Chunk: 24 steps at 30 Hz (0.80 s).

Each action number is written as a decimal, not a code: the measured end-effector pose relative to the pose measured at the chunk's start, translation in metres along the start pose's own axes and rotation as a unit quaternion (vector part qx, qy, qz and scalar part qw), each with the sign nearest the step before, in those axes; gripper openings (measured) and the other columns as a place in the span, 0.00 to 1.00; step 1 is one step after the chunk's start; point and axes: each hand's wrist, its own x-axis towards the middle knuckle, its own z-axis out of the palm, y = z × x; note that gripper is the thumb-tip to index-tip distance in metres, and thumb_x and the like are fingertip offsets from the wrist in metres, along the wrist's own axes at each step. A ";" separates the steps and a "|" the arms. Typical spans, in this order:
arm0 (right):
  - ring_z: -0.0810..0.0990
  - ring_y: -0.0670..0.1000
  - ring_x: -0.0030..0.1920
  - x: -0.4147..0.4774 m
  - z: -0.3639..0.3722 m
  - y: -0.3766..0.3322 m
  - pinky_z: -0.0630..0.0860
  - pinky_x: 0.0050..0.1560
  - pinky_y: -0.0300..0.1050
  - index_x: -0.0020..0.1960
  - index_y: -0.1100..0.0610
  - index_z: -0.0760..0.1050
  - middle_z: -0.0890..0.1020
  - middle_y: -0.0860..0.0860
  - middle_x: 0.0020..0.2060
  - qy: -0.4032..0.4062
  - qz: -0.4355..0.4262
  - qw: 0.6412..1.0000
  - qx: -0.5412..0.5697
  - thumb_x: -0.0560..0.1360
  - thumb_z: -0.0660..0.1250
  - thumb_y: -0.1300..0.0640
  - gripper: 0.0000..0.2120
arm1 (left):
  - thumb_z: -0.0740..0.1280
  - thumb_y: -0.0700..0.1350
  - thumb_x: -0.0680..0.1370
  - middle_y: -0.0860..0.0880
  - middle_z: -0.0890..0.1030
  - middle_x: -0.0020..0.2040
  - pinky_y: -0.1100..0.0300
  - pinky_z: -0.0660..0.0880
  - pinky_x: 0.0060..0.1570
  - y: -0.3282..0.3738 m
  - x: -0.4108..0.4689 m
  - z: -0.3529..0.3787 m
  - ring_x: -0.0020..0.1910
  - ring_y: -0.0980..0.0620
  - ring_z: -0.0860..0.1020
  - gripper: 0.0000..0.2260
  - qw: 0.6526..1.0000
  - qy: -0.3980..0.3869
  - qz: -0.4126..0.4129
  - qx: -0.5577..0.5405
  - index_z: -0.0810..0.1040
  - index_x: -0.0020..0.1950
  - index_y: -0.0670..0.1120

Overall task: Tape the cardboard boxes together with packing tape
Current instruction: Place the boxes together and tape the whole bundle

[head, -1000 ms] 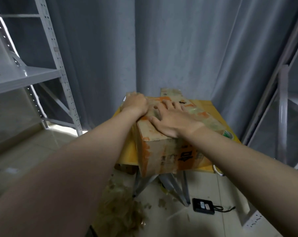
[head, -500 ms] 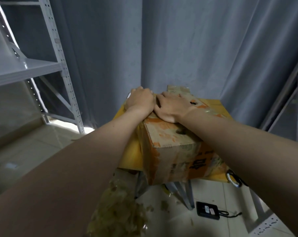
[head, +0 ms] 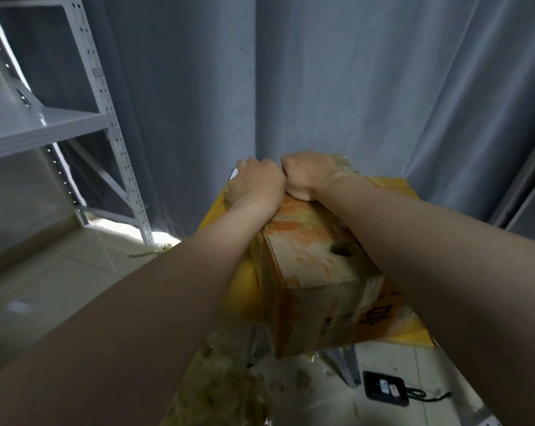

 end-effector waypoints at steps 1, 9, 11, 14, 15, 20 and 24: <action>0.79 0.62 0.60 0.006 0.001 0.000 0.66 0.49 0.51 0.56 0.55 0.77 0.81 0.60 0.60 -0.005 0.007 1.000 -0.006 0.84 0.53 0.49 0.16 | 0.56 0.42 0.85 0.42 0.74 0.69 0.46 0.72 0.61 0.001 0.000 0.001 0.73 0.41 0.66 0.17 1.000 -0.004 -0.002 0.008 0.74 0.73 0.45; 0.77 0.61 0.67 0.042 0.017 -0.004 0.73 0.62 0.54 0.71 0.55 0.76 0.78 0.58 0.68 0.016 0.151 0.987 0.061 0.87 0.53 0.45 0.22 | 0.54 0.41 0.85 0.40 0.72 0.70 0.47 0.70 0.57 0.004 0.000 0.004 0.74 0.40 0.64 0.17 0.999 -0.011 -0.017 0.040 0.70 0.73 0.42; 0.77 0.60 0.67 0.039 0.016 -0.008 0.73 0.62 0.55 0.71 0.53 0.75 0.78 0.57 0.68 0.018 0.150 0.987 0.061 0.87 0.54 0.45 0.21 | 0.53 0.41 0.85 0.40 0.72 0.71 0.46 0.72 0.60 0.004 -0.002 0.003 0.74 0.40 0.63 0.18 0.999 -0.015 -0.016 0.032 0.70 0.73 0.42; 0.76 0.62 0.68 0.025 0.009 -0.003 0.72 0.65 0.58 0.74 0.52 0.73 0.77 0.59 0.69 -0.014 0.144 0.988 0.062 0.87 0.50 0.43 0.24 | 0.53 0.43 0.85 0.41 0.72 0.71 0.46 0.71 0.60 0.004 -0.004 -0.001 0.74 0.39 0.63 0.19 1.000 -0.022 -0.017 0.014 0.70 0.74 0.43; 0.74 0.62 0.70 0.017 0.005 0.003 0.70 0.69 0.60 0.75 0.54 0.72 0.75 0.59 0.72 -0.028 0.167 0.983 0.064 0.86 0.48 0.39 0.27 | 0.54 0.44 0.85 0.41 0.73 0.71 0.47 0.71 0.58 0.003 -0.003 0.000 0.74 0.39 0.63 0.19 0.999 -0.024 -0.023 0.003 0.71 0.74 0.44; 0.62 0.65 0.78 -0.036 -0.013 0.057 0.60 0.76 0.68 0.83 0.52 0.57 0.62 0.57 0.81 -0.052 0.298 0.951 0.058 0.83 0.50 0.34 0.34 | 0.60 0.57 0.84 0.38 0.66 0.77 0.48 0.70 0.66 -0.004 -0.005 0.000 0.72 0.37 0.71 0.28 0.974 -0.027 -0.172 -0.148 0.60 0.80 0.45; 0.72 0.65 0.72 -0.059 -0.019 0.075 0.71 0.68 0.54 0.81 0.60 0.60 0.68 0.60 0.78 -0.072 0.328 0.920 0.202 0.84 0.56 0.39 0.34 | 0.62 0.53 0.82 0.41 0.72 0.75 0.51 0.71 0.66 -0.007 -0.014 -0.015 0.72 0.38 0.72 0.25 0.948 -0.049 -0.200 -0.243 0.67 0.78 0.46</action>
